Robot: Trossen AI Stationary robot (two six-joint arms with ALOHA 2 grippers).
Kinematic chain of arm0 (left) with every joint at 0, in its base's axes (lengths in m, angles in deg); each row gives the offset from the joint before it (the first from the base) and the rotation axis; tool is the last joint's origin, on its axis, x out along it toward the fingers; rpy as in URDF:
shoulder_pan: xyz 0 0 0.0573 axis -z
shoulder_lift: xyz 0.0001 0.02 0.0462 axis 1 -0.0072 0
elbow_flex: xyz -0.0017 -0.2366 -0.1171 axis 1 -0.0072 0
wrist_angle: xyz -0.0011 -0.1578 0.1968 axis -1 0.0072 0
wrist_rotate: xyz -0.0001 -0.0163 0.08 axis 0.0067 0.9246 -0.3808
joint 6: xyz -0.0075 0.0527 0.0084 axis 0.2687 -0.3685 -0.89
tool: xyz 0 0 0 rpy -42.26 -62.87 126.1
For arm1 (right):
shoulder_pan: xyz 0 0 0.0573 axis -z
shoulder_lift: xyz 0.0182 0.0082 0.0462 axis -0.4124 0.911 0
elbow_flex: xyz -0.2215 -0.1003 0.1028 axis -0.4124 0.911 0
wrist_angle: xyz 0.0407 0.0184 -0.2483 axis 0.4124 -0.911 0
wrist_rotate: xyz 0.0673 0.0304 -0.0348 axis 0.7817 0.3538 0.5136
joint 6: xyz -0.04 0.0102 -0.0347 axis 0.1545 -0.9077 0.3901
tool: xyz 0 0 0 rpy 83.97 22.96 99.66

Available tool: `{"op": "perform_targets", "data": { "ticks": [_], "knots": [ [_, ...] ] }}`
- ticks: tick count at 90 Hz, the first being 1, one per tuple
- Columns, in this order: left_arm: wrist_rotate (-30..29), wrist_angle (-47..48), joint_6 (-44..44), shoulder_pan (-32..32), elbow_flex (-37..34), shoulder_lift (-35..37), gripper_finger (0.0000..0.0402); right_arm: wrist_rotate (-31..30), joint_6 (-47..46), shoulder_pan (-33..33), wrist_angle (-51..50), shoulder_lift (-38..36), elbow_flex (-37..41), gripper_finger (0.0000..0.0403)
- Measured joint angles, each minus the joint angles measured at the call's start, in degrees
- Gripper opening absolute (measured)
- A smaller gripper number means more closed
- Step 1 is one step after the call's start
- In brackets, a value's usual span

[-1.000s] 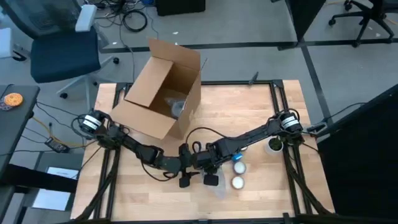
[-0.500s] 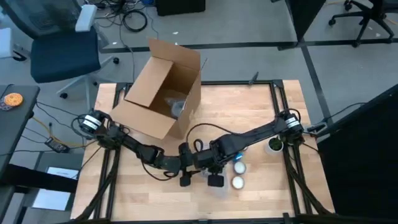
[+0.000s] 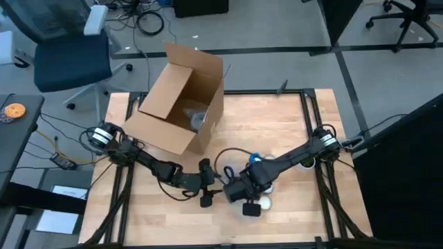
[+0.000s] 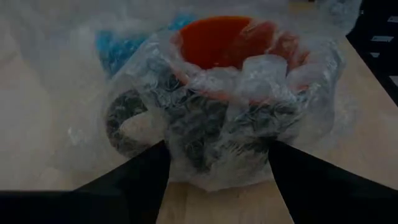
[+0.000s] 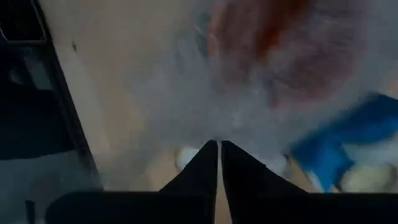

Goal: Wrap mug
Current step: Wrap the mug with the bubble wrap

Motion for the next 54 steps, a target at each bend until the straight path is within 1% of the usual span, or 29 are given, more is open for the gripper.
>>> {"op": "perform_targets", "data": {
  "ticks": [12, 28, 34, 45, 54],
  "knots": [
    [-0.51, 0.0, -0.28, 0.0, 0.0, 0.0, 0.0255, 0.28, 2.88, 1.23, 6.94, 0.08, 3.15, 0.0],
    [-1.77, 0.4, -3.58, -0.02, -0.02, 1.56, 0.0255, 0.45, 3.78, 2.29, 7.51, 0.08, 3.28, 0.0],
    [-1.8, 1.7, -5.02, -0.02, -0.02, 4.18, 0.0255, 0.51, 4.3, 2.3, 7.52, 0.08, 3.28, 0.0],
    [-2.05, 6.99, -7.03, 0.07, 0.0, 10.84, 0.0255, 0.44, 4.72, 1.89, 7.59, 0.08, 3.28, 0.0],
    [-4.74, 9.31, -10.94, 0.05, 0.02, 15.73, 0.0255, 0.41, 4.72, 1.42, 7.55, 0.08, 3.28, 0.0]
  ]
}}
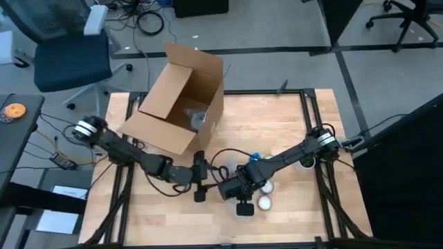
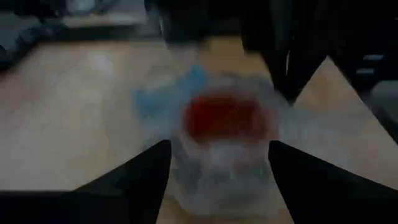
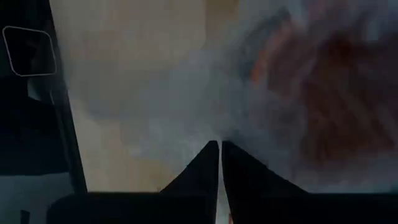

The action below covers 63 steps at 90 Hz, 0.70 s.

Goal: Wrap mug
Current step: Wrap the mug with the bubble wrap

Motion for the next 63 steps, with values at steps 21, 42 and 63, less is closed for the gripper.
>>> {"op": "perform_targets", "data": {
  "ticks": [21, 42, 63],
  "knots": [
    [-3.67, -1.37, -10.32, -0.91, 0.04, 4.7, 0.0255, -0.16, -1.1, -0.73, -0.04, 0.0, 0.0, 0.0],
    [-3.21, -1.13, -31.9, -0.77, 0.02, 3.01, 0.0255, -0.24, -2.25, -0.67, -0.02, 0.0, 0.02, 0.0],
    [-7.73, -0.97, -37.06, -2.75, 0.02, 1.58, 0.0255, -0.28, -3.83, -0.67, 0.14, 0.0, 0.02, 0.0]
  ]
}}
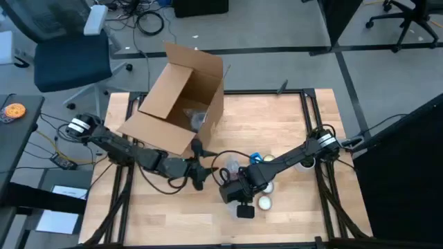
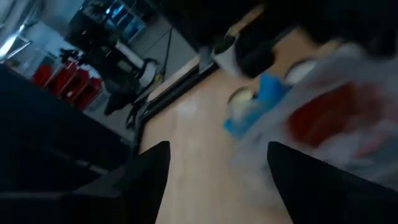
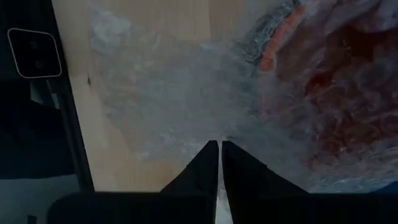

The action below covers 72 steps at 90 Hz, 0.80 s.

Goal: Wrap mug
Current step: Wrap the mug with the bubble wrap

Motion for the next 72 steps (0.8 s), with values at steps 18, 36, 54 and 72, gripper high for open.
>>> {"op": "perform_targets", "data": {
  "ticks": [18, 36, 54, 72],
  "knots": [
    [10.7, 4.03, 1.56, -2.44, 3.36, -3.64, 0.0255, 0.81, -0.67, 0.04, 0.44, 0.0, 0.0, 0.0],
    [12.47, 7.08, 2.33, -3.8, 8.65, -7.24, 0.0255, 1.43, -2.04, 0.02, 0.47, -0.02, 0.0, 0.0],
    [15.43, 7.86, 2.73, -4.78, 9.18, -8.82, 0.0254, 1.53, -2.45, -0.07, 0.6, -0.02, 0.0, 0.0],
    [16.43, 8.46, 3.81, -3.52, 9.2, -9.39, 0.0201, 1.38, -2.28, -0.11, 0.39, -0.02, -0.25, 0.0]
  ]
}}
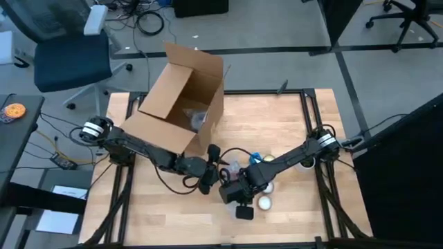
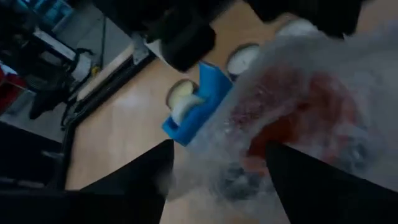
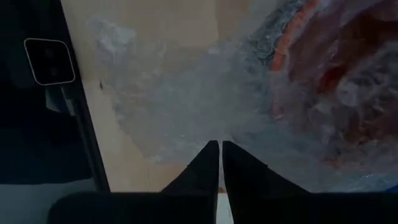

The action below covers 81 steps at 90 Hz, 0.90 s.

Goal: Wrap mug
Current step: Wrap the mug with the bubble wrap

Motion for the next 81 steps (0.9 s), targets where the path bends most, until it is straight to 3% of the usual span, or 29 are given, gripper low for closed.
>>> {"op": "perform_targets", "data": {
  "ticks": [17, 22, 45, 64, 81],
  "knots": [
    [0.14, 0.21, 9.11, 0.42, 0.0, 0.02, 0.0043, -0.72, 0.53, -0.18, -1.05, -0.02, -2.71, 0.0],
    [0.44, 0.72, 12.13, 0.36, 0.0, 0.02, 0.0015, -1.05, 0.55, -0.34, -1.2, -0.02, -3.7, 0.0],
    [0.25, 1.06, 13.93, 3.11, 0.02, 0.02, 0.0001, -5.7, 1.47, -4.63, -5.87, -0.09, -8.54, 0.0],
    [-12.15, 3.12, 17.32, 3.18, 0.02, 0.05, 0.0, -8.04, -6.02, -11.31, -5.62, -0.09, -8.58, 0.0006],
    [-14.62, 5.72, 23.59, 0.43, 0.0, 0.07, 0.0, -15.06, -16.3, -17.73, -1.43, -0.09, -7.51, 0.0037]
  ]
}}
